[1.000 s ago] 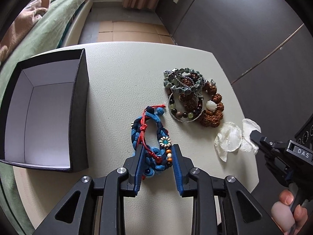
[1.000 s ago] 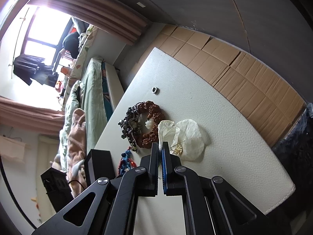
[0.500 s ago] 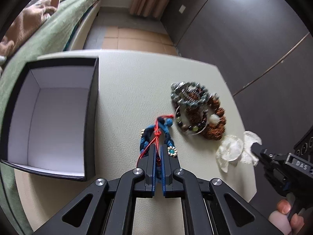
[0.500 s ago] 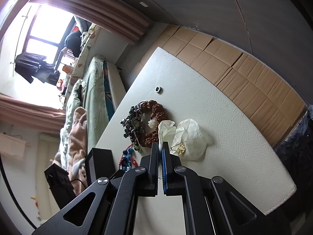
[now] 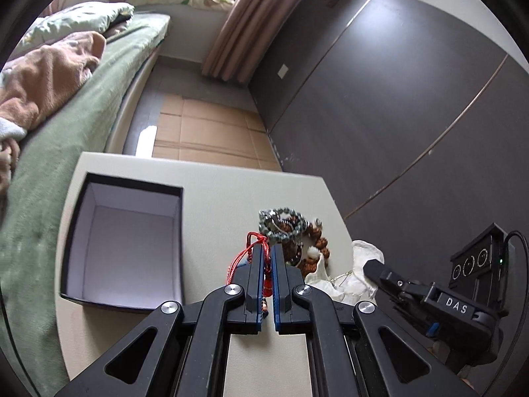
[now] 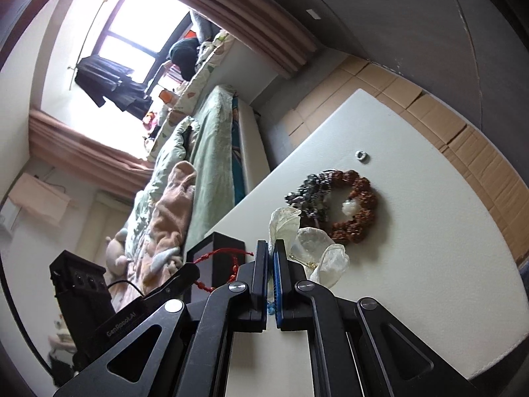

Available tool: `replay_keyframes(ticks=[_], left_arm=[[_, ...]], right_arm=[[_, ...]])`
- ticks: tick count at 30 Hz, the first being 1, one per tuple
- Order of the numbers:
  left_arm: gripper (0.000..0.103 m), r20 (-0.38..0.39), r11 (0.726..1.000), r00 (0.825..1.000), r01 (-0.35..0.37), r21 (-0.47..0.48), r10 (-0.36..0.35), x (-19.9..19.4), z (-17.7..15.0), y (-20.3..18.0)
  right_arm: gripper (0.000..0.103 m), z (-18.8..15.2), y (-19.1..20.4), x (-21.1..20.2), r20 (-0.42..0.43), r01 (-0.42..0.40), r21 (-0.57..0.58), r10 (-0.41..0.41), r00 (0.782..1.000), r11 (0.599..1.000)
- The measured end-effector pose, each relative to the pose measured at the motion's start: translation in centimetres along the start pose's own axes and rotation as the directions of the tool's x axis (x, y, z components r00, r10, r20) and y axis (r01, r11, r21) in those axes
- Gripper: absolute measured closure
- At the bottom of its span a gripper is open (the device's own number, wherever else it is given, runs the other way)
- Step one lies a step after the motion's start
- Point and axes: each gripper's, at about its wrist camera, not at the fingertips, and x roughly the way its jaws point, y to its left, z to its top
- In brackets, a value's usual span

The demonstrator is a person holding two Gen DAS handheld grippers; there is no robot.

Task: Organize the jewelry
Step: 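Drop the red-string bracelet into the box with the left tool while the right drops the cloth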

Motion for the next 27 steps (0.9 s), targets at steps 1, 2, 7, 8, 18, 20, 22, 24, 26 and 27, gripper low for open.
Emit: replay_keyframes(ticks=[1,2,7,8,18,20,22,24,26,27], left_arm=[[0.099,0.013,1.000,1.000,-0.003,-0.004,0.003,-0.6,0.1,0.4],[0.099,0.024,1.000,1.000,-0.007,-0.008,0.007,-1.0,0.3,0.7],[0.099,0.061,0.998,0.997,-0.041,-0.039,0.043,-2.4,1.1,2.8],[0.099,0.065,0.997,0.996,-0.057,-0.047,0.060,-2.5,1.2,3.2],[0.007,0.162,0.969,0.972,-0.139,-0.202,0.173,-5.5,2.2,7.9],[0.007,0.192,0.964,0.961,-0.155,-0.217,0.198,-6.4,2.3,8.4],[0.007,0.212,0.957,0.952,-0.169,-0.237,0.221,-7.1,2.3,9.1],[0.007,0.208,0.948,0.946,-0.194,-0.254,0.249,-7.4,2.4,9.9],[0.007,0.211,0.938,0.938,-0.213,-0.273,0.274,-7.6,2.5,10.6],[0.007,0.209,0.933,0.935,-0.221,-0.284,0.286,-7.8,2.6,10.9]], right_arm=[[0.098,-0.1,0.7,0.1,0.003,-0.013,-0.021,0.013,1.000,1.000],[0.098,-0.3,1.2,0.2,0.004,-0.025,-0.034,0.025,1.000,0.999],[0.098,-0.9,3.5,1.0,0.005,-0.084,-0.085,0.085,0.996,0.993],[0.098,-0.9,4.1,1.1,0.006,-0.099,-0.093,0.100,0.995,0.991],[0.098,-1.0,9.3,3.5,-0.022,-0.192,-0.214,0.192,0.981,0.958],[0.098,-1.0,10.3,4.5,-0.043,-0.204,-0.234,0.200,0.979,0.951],[0.098,-1.1,11.0,5.4,-0.067,-0.219,-0.244,0.209,0.976,0.945],[0.098,-1.1,11.4,6.3,-0.087,-0.243,-0.248,0.228,0.970,0.938],[0.098,-1.2,12.1,7.1,-0.109,-0.252,-0.260,0.230,0.967,0.932],[0.098,-1.3,12.4,7.6,-0.123,-0.262,-0.263,0.237,0.964,0.929]])
